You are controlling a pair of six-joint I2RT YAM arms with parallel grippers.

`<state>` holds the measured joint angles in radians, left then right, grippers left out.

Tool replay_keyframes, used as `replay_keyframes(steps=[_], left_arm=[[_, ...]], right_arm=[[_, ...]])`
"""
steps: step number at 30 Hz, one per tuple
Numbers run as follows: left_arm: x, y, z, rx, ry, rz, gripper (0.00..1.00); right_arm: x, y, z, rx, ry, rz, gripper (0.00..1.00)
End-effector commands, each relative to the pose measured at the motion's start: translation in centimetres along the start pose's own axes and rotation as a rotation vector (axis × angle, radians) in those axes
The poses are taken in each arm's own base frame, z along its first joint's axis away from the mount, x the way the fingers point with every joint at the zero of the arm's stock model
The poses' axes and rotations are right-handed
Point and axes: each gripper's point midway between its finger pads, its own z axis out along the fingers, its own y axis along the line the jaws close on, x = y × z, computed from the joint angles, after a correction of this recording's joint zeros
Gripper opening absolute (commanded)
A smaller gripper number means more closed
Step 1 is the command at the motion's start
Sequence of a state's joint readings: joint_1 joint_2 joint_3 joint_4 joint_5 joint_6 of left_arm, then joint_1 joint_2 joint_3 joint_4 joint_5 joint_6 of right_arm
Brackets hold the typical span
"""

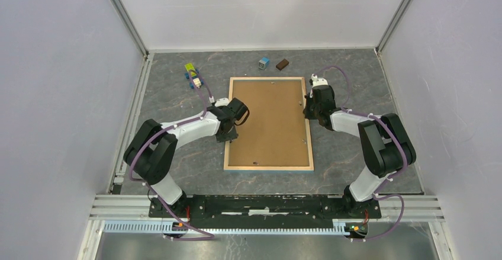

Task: Put the photo into the frame

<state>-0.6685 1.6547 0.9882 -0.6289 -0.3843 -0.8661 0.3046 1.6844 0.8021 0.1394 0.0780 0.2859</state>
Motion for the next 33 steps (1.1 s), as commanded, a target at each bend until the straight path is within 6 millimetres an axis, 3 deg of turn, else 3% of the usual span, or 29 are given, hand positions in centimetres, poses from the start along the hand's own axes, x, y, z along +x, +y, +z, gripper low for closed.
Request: replay_keyframes(steps=[1, 3, 6, 14, 18, 24, 29, 33], left_arm=[[0.3, 1.4, 0.5, -0.052, 0.001, -0.001, 0.43], [-0.2, 1.0, 0.3, -0.043, -0.006, 0.011, 0.51], [-0.9, 0.5, -0.4, -0.024, -0.013, 0.026, 0.56], [-0.4, 0.7, -2.3, 0.031, -0.044, 0.054, 0.78], [0.3, 1.1, -2.0, 0.023, -0.032, 0.069, 0.79], [1.7, 1.2, -1.1, 0.01, 0.024, 0.107, 0.67], [1.8, 1.5, -0.8, -0.008, 0.02, 0.107, 0.59], [1.7, 1.3, -0.3, -0.018, 0.021, 0.113, 0.61]], right_arm=[[5.2, 0.3, 0.5, -0.043, 0.173, -0.034, 0.0], [5.2, 0.3, 0.5, -0.044, 0.172, -0.033, 0.0], [5.3, 0.3, 0.5, -0.043, 0.174, -0.035, 0.0], [5.3, 0.7, 0.6, -0.062, 0.176, -0.031, 0.0], [5.5, 0.8, 0.6, -0.07, 0.182, -0.029, 0.0], [5.4, 0.8, 0.6, -0.071, 0.18, -0.031, 0.0], [5.4, 0.9, 0.6, -0.076, 0.181, -0.029, 0.0], [5.5, 0.9, 0.6, -0.077, 0.182, -0.029, 0.0]])
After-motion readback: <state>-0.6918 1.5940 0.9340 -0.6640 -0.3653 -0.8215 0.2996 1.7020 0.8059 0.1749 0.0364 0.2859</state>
